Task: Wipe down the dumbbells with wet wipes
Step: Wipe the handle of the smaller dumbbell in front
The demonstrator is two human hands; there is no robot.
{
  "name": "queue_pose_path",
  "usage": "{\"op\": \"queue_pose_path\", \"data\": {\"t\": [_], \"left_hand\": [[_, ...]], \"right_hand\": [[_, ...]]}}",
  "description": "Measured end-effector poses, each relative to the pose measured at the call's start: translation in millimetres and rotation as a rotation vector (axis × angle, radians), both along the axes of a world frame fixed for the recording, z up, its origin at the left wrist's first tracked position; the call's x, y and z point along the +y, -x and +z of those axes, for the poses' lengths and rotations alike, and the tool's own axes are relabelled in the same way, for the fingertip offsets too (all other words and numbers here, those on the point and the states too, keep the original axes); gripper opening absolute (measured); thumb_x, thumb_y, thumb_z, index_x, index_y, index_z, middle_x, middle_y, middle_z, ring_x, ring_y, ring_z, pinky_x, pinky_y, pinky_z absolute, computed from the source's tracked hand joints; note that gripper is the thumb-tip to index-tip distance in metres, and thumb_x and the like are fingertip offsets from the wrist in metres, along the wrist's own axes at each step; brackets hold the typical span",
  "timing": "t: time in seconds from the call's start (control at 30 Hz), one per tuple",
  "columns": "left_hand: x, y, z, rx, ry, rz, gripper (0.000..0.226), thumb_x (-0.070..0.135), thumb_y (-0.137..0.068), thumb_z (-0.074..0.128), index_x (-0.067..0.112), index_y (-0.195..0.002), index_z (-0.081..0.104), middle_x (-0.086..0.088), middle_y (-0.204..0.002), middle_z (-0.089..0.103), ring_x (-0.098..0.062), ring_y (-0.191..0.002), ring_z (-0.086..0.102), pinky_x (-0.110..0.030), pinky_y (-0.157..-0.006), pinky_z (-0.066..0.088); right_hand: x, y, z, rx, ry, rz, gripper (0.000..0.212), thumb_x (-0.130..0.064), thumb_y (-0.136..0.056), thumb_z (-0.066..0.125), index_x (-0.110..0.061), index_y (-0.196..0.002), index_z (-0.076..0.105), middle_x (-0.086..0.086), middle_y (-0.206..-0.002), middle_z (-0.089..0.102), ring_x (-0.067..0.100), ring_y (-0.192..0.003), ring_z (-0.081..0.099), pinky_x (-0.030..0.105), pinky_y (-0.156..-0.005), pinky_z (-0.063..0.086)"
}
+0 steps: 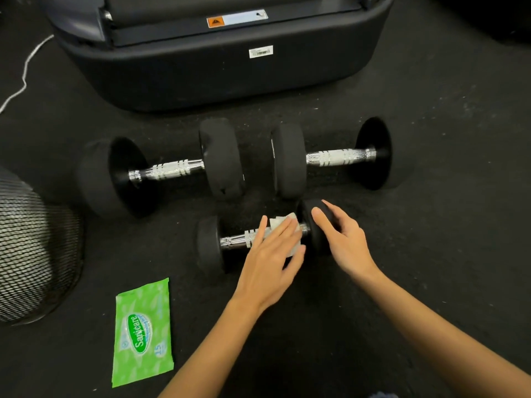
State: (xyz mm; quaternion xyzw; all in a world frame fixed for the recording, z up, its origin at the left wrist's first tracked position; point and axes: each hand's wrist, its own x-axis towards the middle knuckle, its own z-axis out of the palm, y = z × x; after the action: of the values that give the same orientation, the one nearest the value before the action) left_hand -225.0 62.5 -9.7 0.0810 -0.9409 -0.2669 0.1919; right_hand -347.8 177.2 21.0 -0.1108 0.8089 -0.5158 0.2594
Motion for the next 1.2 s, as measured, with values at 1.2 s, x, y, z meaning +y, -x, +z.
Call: {"op": "queue_pose_path", "data": {"t": [1.2], "left_hand": [[24, -4, -15, -0.216, 0.478, 0.132, 0.069, 0.0, -0.079, 0.05, 0.003, -0.147, 0.039, -0.013, -0.157, 0.033, -0.025, -0.146, 0.028, -0.049, -0.121, -0.001]], "right_hand": [[4, 3, -6, 0.051, -0.037, 0.064, 0.06, -0.048, -0.093, 0.053, -0.022, -0.145, 0.041, -0.009, -0.123, 0.061, 0.001, -0.109, 0.056, 0.01, -0.085, 0.044]]}}
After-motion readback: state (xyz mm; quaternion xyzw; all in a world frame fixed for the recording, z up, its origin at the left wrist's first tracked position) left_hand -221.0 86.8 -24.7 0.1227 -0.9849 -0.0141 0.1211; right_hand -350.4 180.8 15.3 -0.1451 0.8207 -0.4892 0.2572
